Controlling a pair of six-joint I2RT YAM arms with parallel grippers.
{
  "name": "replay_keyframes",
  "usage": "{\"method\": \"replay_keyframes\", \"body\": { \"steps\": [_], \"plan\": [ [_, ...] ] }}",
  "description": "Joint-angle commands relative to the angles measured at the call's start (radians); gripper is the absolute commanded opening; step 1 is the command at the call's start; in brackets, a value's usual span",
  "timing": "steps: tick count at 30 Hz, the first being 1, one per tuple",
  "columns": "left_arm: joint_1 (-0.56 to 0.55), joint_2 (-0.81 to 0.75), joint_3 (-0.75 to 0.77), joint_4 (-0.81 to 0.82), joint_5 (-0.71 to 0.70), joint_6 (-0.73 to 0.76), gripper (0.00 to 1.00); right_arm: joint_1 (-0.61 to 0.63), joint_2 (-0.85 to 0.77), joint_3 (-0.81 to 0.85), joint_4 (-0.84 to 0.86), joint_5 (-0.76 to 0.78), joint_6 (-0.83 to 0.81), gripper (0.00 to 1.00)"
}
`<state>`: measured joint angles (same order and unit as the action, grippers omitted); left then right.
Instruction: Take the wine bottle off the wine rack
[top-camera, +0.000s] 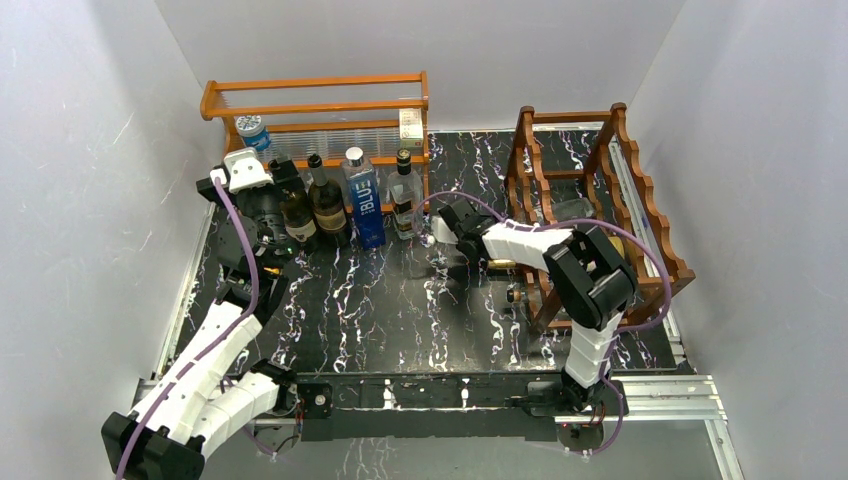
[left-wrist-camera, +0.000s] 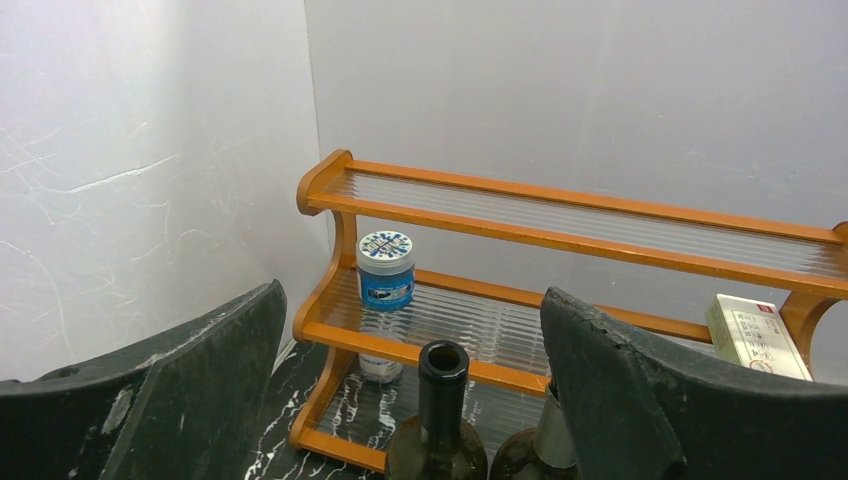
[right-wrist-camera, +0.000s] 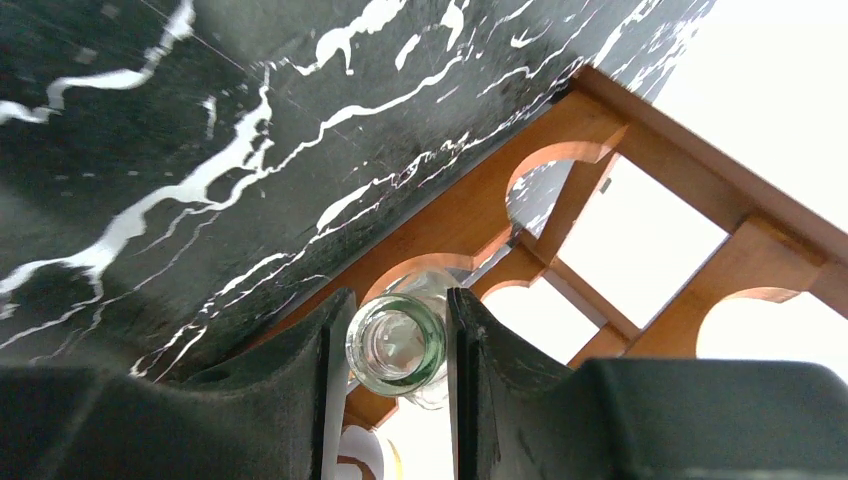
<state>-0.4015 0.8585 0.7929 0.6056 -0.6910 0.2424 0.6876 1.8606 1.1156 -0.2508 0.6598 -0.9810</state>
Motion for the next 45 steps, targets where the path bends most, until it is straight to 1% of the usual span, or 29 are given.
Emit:
{"method": "replay_keyframes", "body": {
  "steps": [1, 8, 10, 13, 18, 23, 31, 35, 38, 42, 45],
  "plan": [
    [-0.002, -0.003, 0.007, 0.038, 0.008, -0.01, 0.98, 0.074, -0.071, -0.003, -0.007, -0.084, 0.032, 0.17],
    [-0.002, -0.001, 0.007, 0.037, 0.01, -0.01, 0.98, 0.147, -0.111, 0.02, -0.085, -0.135, 0.096, 0.12],
    [-0.002, -0.001, 0.007, 0.037, 0.008, -0.01, 0.98, 0.173, -0.152, 0.02, -0.101, -0.154, 0.124, 0.09],
    [-0.001, 0.002, 0.008, 0.037, 0.009, -0.011, 0.98, 0.216, -0.187, 0.038, -0.134, -0.216, 0.184, 0.04],
    [-0.002, 0.003, 0.009, 0.035, 0.009, -0.012, 0.98, 0.27, -0.27, 0.047, -0.155, -0.352, 0.243, 0.0],
    [-0.002, 0.003, 0.008, 0.035, 0.007, -0.011, 0.98, 0.292, -0.332, 0.08, -0.174, -0.466, 0.312, 0.0],
    [-0.002, 0.009, 0.009, 0.03, 0.01, -0.018, 0.98, 0.295, -0.381, 0.201, -0.192, -0.57, 0.425, 0.0],
    [-0.002, 0.011, 0.008, 0.028, 0.009, -0.02, 0.98, 0.296, -0.399, 0.249, -0.171, -0.576, 0.474, 0.0],
    [-0.002, 0.013, 0.01, 0.026, 0.01, -0.022, 0.98, 0.295, -0.429, 0.256, -0.101, -0.533, 0.526, 0.0],
    [-0.002, 0.014, 0.01, 0.025, 0.011, -0.022, 0.98, 0.287, -0.463, 0.26, 0.012, -0.41, 0.679, 0.0],
    [-0.002, 0.015, 0.01, 0.025, 0.011, -0.023, 0.98, 0.247, -0.467, 0.281, 0.044, -0.425, 0.772, 0.0]
  ]
}}
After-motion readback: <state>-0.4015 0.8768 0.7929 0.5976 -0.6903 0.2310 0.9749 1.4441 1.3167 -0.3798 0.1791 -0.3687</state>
